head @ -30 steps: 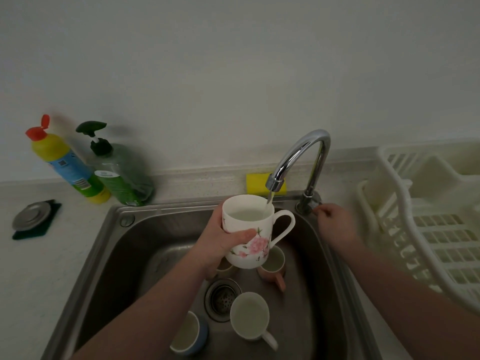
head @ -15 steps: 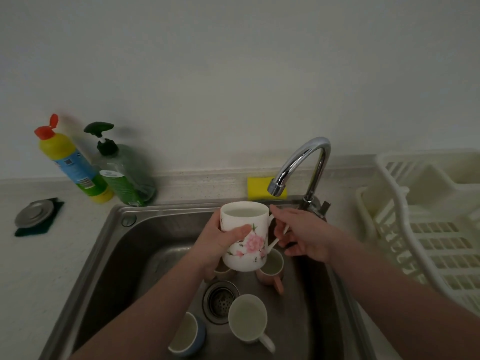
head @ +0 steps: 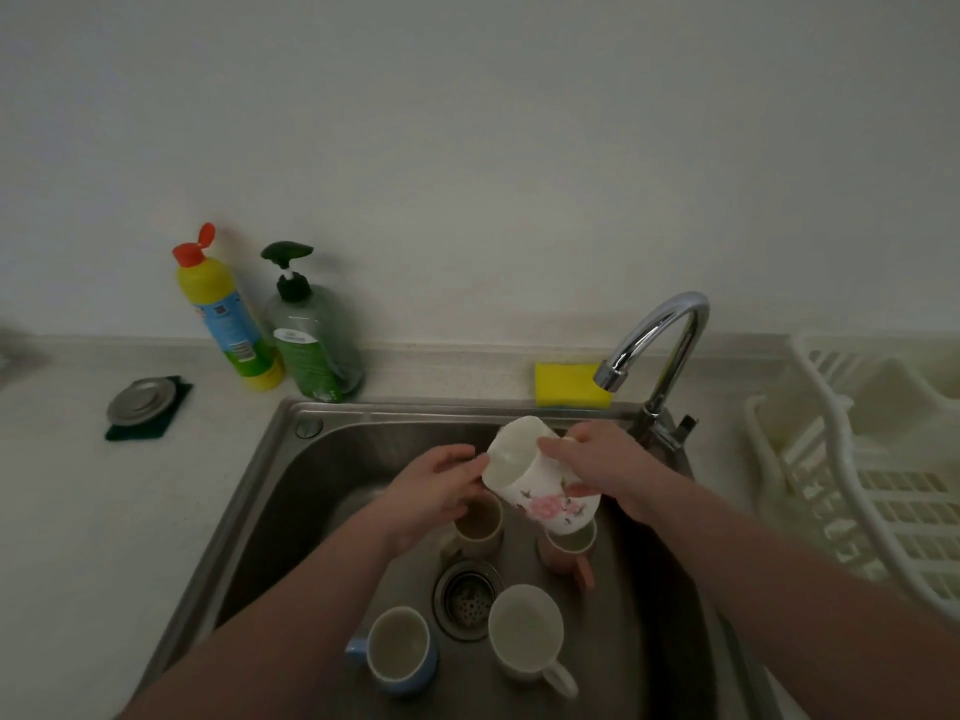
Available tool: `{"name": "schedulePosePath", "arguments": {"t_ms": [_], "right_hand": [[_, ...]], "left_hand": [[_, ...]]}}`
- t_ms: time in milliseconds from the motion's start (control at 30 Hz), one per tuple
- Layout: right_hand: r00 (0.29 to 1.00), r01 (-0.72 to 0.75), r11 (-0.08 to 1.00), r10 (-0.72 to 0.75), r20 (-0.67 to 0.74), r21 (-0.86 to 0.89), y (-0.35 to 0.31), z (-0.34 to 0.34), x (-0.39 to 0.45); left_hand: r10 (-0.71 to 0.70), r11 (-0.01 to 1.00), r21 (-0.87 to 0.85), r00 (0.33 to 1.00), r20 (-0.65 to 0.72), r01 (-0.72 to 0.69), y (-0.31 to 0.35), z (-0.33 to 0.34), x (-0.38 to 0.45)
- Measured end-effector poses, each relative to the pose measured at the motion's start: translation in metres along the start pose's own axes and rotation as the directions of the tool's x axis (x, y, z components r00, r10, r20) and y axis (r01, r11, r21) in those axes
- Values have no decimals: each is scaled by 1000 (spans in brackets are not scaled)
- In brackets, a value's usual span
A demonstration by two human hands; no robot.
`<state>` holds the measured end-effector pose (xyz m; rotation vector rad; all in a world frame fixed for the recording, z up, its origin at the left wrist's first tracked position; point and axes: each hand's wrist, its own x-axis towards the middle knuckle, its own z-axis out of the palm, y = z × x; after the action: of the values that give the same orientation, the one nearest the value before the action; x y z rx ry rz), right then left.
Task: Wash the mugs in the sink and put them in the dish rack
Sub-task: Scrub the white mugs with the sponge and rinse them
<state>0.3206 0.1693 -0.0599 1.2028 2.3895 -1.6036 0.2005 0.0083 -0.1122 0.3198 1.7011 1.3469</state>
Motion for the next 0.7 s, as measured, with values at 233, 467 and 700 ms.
{"name": "schedulePosePath", "arguments": {"t_ms": [233,467,700], "right_hand": [[953,282,771,-295,73,-570,-2,11,-12],[774,576,393,-543,325,-717,8,17,-8],[437,728,-47,-736,517,-683,-4,11,-10]], "left_hand": [[-58,997,-51,993,-104,53,-6,-15,-3],[-52,997,-67,989,-141,43,-3,-11,-6],[27,995,-91,987,-157,-42,18,-3,-13]]}}
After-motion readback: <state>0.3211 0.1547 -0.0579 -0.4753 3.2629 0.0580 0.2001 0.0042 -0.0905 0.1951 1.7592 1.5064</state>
